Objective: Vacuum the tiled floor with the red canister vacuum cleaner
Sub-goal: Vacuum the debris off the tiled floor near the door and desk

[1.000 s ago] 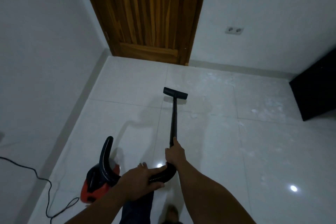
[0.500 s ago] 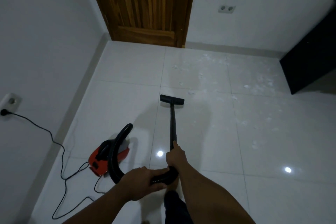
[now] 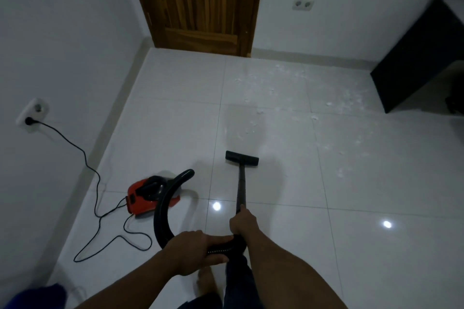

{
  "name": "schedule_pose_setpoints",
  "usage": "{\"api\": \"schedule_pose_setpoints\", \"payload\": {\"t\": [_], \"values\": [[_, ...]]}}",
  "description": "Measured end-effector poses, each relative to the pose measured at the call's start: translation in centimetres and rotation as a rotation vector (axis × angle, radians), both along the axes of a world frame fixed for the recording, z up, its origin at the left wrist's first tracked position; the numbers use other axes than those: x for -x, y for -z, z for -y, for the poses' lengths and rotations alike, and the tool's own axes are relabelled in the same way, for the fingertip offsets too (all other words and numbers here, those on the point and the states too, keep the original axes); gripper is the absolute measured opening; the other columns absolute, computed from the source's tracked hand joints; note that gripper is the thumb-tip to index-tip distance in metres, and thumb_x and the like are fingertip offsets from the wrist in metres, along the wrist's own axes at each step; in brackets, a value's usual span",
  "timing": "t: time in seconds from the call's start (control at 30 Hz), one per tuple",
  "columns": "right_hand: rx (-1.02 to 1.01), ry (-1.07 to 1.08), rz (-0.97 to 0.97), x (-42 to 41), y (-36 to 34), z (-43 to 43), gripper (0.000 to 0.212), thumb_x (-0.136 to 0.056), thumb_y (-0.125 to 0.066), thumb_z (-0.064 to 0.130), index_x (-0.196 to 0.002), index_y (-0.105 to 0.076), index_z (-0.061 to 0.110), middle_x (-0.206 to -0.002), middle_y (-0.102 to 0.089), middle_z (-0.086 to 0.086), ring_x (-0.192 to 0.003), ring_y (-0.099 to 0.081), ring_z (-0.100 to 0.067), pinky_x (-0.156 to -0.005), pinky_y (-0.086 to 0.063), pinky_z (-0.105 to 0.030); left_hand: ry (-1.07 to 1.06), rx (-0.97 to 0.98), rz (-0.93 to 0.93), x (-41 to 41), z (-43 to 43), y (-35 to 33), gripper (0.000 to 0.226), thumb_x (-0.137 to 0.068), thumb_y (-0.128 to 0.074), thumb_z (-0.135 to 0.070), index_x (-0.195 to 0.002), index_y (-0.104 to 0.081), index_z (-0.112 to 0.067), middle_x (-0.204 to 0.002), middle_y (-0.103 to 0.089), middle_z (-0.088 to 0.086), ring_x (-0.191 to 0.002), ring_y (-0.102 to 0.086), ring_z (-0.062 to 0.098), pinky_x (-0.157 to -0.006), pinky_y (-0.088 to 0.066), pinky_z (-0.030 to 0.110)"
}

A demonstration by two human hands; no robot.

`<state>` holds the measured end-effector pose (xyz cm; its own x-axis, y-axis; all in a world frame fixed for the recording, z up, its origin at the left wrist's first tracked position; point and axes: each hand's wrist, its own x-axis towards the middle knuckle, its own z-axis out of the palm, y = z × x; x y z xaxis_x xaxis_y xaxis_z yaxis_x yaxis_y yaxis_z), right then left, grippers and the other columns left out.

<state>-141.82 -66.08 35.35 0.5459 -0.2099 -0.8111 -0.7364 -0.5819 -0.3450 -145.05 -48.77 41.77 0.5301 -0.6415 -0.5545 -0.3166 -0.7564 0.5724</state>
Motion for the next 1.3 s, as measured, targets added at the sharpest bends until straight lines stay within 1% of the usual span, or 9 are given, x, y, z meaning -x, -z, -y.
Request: {"api": "schedule_pose_setpoints", "payload": {"t": [0.17, 0.37, 0.53, 0.6, 0.7, 0.93, 1.07, 1.2, 1.3], "values": [[-0.003, -0.006, -0.053, 2.6, 0.7, 0.1, 0.067, -0.091, -0.045, 0.012, -0.154, -0.021, 0.014, -0.139, -0.051, -0.013, -0.122, -0.052, -0.026, -0.108, -0.039, -0.037, 0.005, -0.021, -0.036, 2.2, 0.3, 0.2, 0.071, -0.078, -0.026, -0.087, -0.145, -0.022, -0.064, -0.106, -0.071, -0.003, -0.094, -0.067, 0.014, -0.087, -0.052, 0.032], [-0.004, -0.011, -0.077, 2.7, 1.5, 0.3, 0.064, -0.091, -0.045, 0.015, -0.151, -0.025, 0.014, -0.135, -0.053, -0.013, -0.116, -0.055, -0.027, -0.101, -0.045, -0.037, 0.009, -0.043, -0.039, 2.4, 0.8, 0.3, 0.073, -0.076, -0.022, -0.090, -0.145, -0.019, -0.065, -0.104, -0.071, -0.001, -0.091, -0.067, 0.015, -0.085, -0.053, 0.035], [-0.031, -0.049, -0.085, 0.2, 0.8, 0.8, 0.064, -0.094, -0.044, 0.015, -0.154, -0.020, 0.013, -0.142, -0.047, -0.013, -0.120, -0.053, -0.027, -0.093, -0.046, -0.031, -0.023, -0.058, -0.018, 0.5, 1.5, -0.4, 0.061, -0.090, -0.038, -0.075, -0.147, -0.022, -0.060, -0.100, -0.071, -0.001, -0.086, -0.066, 0.014, -0.082, -0.052, 0.031], [-0.027, -0.053, -0.094, -0.9, 1.6, 1.0, 0.066, -0.093, -0.045, 0.016, -0.154, -0.020, 0.014, -0.141, -0.047, -0.013, -0.121, -0.052, -0.027, -0.096, -0.045, -0.031, -0.037, -0.056, -0.027, -0.3, 1.6, -0.5, 0.060, -0.091, -0.040, -0.073, -0.147, -0.022, -0.060, -0.099, -0.071, -0.002, -0.086, -0.066, 0.013, -0.082, -0.052, 0.030], [-0.019, -0.047, -0.091, -3.6, 3.2, 1.7, 0.069, -0.086, -0.046, 0.020, -0.152, -0.026, 0.019, -0.135, -0.053, -0.011, -0.117, -0.054, -0.028, -0.104, -0.042, -0.038, -0.060, -0.063, -0.039, -2.7, 2.3, 0.0, 0.058, -0.092, -0.040, -0.073, -0.146, -0.022, -0.062, -0.102, -0.071, -0.003, -0.091, -0.066, 0.012, -0.084, -0.051, 0.028], [-0.081, -0.019, -0.059, -11.4, 2.5, 4.4, 0.066, -0.096, -0.043, 0.009, -0.155, -0.015, 0.015, -0.139, -0.049, -0.017, -0.119, -0.055, -0.029, -0.094, -0.048, -0.033, -0.167, -0.034, -0.137, -9.5, 5.0, 2.1, 0.051, -0.073, -0.023, -0.092, -0.121, -0.006, -0.086, -0.109, -0.071, -0.007, -0.088, -0.067, 0.008, -0.083, -0.054, 0.028], [-0.071, -0.017, -0.050, -15.9, 2.6, 6.3, 0.068, -0.096, -0.043, 0.010, -0.157, -0.011, 0.015, -0.143, -0.047, -0.017, -0.122, -0.053, -0.028, -0.093, -0.047, -0.031, -0.207, -0.049, -0.136, -13.6, 7.3, 1.8, 0.058, -0.072, -0.022, -0.093, -0.127, -0.007, -0.084, -0.106, -0.071, -0.008, -0.090, -0.067, 0.008, -0.085, -0.054, 0.029], [-0.067, -0.027, -0.037, -20.7, 2.6, 8.5, 0.065, -0.096, -0.042, 0.010, -0.155, -0.015, 0.015, -0.140, -0.049, -0.016, -0.119, -0.056, -0.027, -0.082, -0.047, -0.027, -0.230, -0.047, -0.132, -18.0, 9.6, 1.7, 0.055, -0.071, -0.023, -0.093, -0.124, -0.008, -0.085, -0.109, -0.071, -0.008, -0.092, -0.067, 0.007, -0.087, -0.054, 0.029], [-0.053, -0.024, -0.042, -23.4, 2.2, 10.0, 0.069, -0.096, -0.044, 0.010, -0.156, -0.010, 0.014, -0.141, -0.047, -0.016, -0.119, -0.055, -0.027, -0.078, -0.044, -0.026, -0.219, -0.057, -0.089, -20.5, 11.1, 1.1, 0.051, -0.083, -0.033, -0.085, -0.129, -0.011, -0.079, -0.117, -0.071, -0.008, -0.097, -0.067, 0.006, -0.085, -0.051, 0.023]]}}
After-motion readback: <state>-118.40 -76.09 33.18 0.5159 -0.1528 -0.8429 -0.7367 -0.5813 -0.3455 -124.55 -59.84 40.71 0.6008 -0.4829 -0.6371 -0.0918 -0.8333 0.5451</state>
